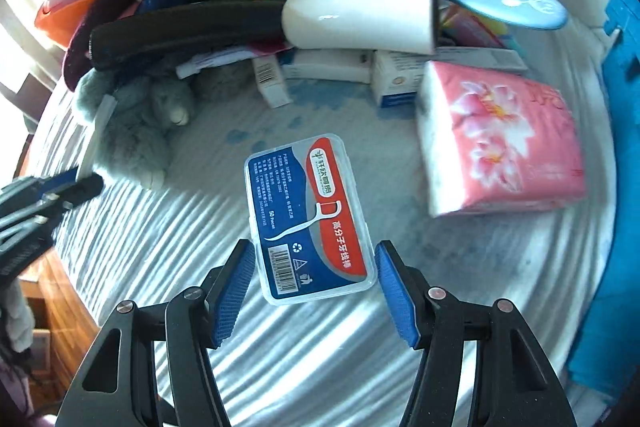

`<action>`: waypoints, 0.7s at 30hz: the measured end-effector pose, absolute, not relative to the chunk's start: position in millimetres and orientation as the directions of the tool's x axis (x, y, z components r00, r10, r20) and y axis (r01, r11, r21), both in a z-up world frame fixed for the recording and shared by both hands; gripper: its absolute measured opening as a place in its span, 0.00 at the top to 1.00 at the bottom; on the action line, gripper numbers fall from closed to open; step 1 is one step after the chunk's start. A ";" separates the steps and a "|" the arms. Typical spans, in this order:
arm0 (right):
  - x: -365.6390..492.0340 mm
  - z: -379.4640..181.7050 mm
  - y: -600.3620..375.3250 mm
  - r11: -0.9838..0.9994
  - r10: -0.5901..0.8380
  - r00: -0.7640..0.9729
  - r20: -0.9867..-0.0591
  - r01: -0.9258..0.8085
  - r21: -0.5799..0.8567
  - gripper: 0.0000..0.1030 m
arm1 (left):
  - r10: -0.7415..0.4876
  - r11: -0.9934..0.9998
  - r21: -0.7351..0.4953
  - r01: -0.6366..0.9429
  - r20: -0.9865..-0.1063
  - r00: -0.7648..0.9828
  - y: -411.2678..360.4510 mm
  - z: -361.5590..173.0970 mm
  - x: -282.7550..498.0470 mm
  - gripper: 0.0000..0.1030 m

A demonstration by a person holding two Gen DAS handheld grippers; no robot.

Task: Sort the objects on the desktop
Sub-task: 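Grasp the black wrapped roll with the left tool while the right grasps the floss box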

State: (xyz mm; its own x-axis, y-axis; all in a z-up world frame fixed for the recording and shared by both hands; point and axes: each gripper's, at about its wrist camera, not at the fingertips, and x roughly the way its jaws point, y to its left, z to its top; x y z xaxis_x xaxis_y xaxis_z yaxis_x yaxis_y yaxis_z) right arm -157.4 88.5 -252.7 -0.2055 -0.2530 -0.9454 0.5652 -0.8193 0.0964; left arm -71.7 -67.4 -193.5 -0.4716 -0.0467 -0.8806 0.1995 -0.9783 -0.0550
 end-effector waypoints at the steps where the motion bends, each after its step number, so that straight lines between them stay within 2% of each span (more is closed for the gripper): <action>1: -157.5 -251.5 88.6 -0.820 -0.256 -0.206 -0.944 0.564 0.099 0.39 | -0.074 -0.979 -0.029 0.202 -0.871 -0.486 -64.5 -186.8 -75.2 0.77; 5: -159.3 -250.2 87.1 -0.827 -0.252 -0.217 -0.943 0.554 0.094 0.39 | -0.110 -0.978 -0.003 0.207 -0.838 -0.534 -71.5 -157.2 -91.0 0.77; 7: -161.6 -250.7 84.3 -0.830 -0.255 -0.217 -0.942 0.549 0.097 0.34 | -0.119 -0.980 0.012 0.198 -0.834 -0.539 -72.9 -153.4 -100.0 0.77; 8: -162.7 -250.8 81.8 -0.831 -0.249 -0.221 -0.943 0.548 0.091 0.29 | -0.129 -0.982 0.032 0.186 -0.832 -0.539 -70.6 -151.7 -111.5 0.77; 10: -164.1 -248.9 75.2 -0.831 -0.245 -0.239 -0.939 0.550 0.077 0.26 | -0.130 -0.986 0.050 0.159 -0.829 -0.544 -59.4 -155.5 -131.9 0.77; 12: -164.9 -247.2 69.5 -0.831 -0.250 -0.248 -0.936 0.552 0.075 0.27 | -0.093 -0.993 0.040 0.111 -0.838 -0.538 -50.9 -161.8 -156.8 0.77; 13: -165.3 -247.2 67.5 -0.834 -0.241 -0.250 -0.938 0.548 0.068 0.39 | -0.076 -0.995 0.035 0.089 -0.850 -0.522 -47.2 -167.4 -168.7 0.77; 14: -165.7 -245.7 67.5 -0.846 -0.225 -0.259 -0.939 0.530 0.056 0.40 | -0.065 -0.997 0.033 0.071 -0.859 -0.507 -43.8 -173.1 -178.5 0.77; 17: -165.0 -242.9 75.1 -0.872 -0.190 -0.271 -0.944 0.488 0.035 0.40 | -0.045 -0.999 0.041 0.018 -0.889 -0.456 -33.5 -192.3 -203.1 0.77; 21: -162.5 -241.3 91.2 -0.898 -0.191 -0.247 -0.950 0.435 0.067 0.40 | 0.097 -0.995 -0.085 -0.048 -0.915 -0.393 -17.9 -208.5 -209.4 0.77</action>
State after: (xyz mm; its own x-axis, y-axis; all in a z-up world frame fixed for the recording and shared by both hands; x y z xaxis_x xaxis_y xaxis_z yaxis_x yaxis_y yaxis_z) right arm -162.5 91.2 -241.3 -0.2471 -0.1905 -0.9501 0.4352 -0.8978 0.0668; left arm -209.4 -17.9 -208.5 -0.3928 0.0968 -0.9145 -0.0481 -0.9952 -0.0847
